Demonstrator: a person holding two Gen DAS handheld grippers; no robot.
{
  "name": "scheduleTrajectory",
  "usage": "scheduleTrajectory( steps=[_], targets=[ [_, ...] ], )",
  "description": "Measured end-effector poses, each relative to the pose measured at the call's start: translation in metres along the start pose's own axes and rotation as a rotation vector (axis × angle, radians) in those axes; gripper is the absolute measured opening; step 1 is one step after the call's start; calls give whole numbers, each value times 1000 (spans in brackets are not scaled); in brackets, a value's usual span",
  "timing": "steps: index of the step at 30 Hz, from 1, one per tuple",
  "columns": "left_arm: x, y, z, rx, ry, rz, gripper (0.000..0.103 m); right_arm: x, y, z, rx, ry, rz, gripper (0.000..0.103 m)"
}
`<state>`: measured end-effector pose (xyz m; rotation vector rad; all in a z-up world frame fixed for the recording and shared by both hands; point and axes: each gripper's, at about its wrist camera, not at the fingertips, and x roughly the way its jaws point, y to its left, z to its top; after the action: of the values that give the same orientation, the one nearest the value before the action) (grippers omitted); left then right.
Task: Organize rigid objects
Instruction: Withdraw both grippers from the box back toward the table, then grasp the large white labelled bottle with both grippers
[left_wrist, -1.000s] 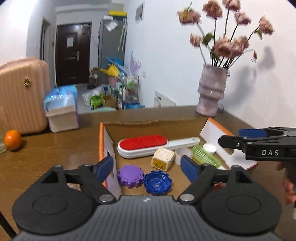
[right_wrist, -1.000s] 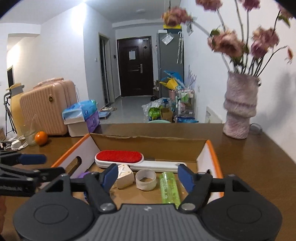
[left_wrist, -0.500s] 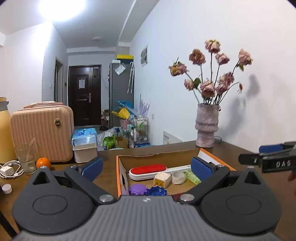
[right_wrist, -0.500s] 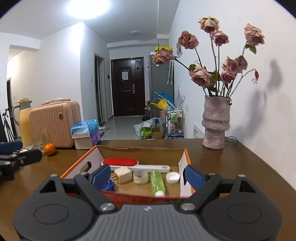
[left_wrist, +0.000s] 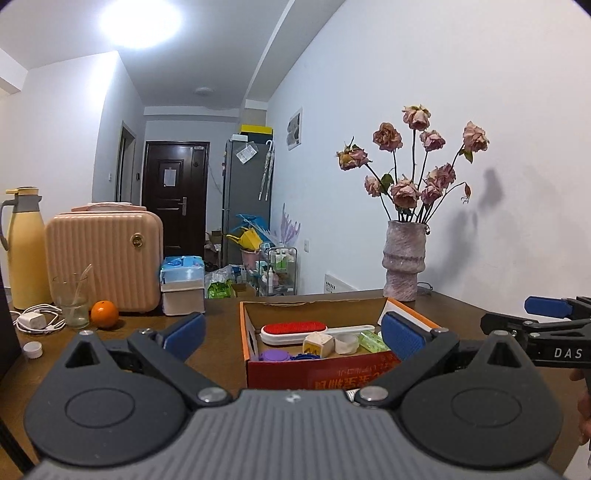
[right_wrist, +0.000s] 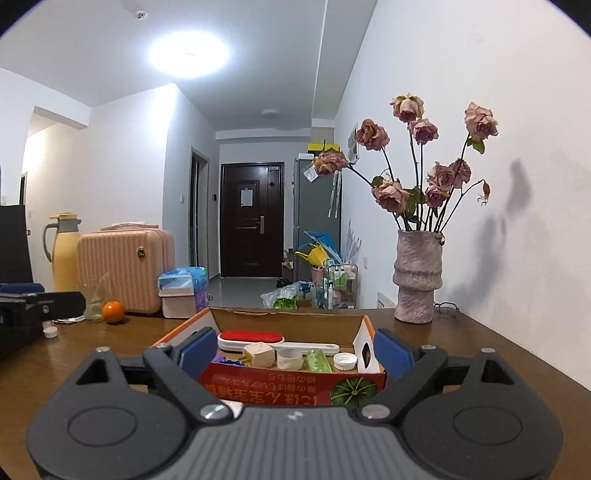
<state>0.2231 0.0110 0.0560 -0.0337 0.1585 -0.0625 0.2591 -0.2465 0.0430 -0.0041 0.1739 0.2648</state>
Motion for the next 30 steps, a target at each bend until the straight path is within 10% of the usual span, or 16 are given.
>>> scheduleTrajectory(
  steps=[18,30],
  targets=[
    [-109,-17,-75,1,36,20,103,-103,0,-74,30,-44,-2,97],
    [-30,-8,-79,-41,190,30,103,-54,-14,-80,129,153,82,76]
  ],
)
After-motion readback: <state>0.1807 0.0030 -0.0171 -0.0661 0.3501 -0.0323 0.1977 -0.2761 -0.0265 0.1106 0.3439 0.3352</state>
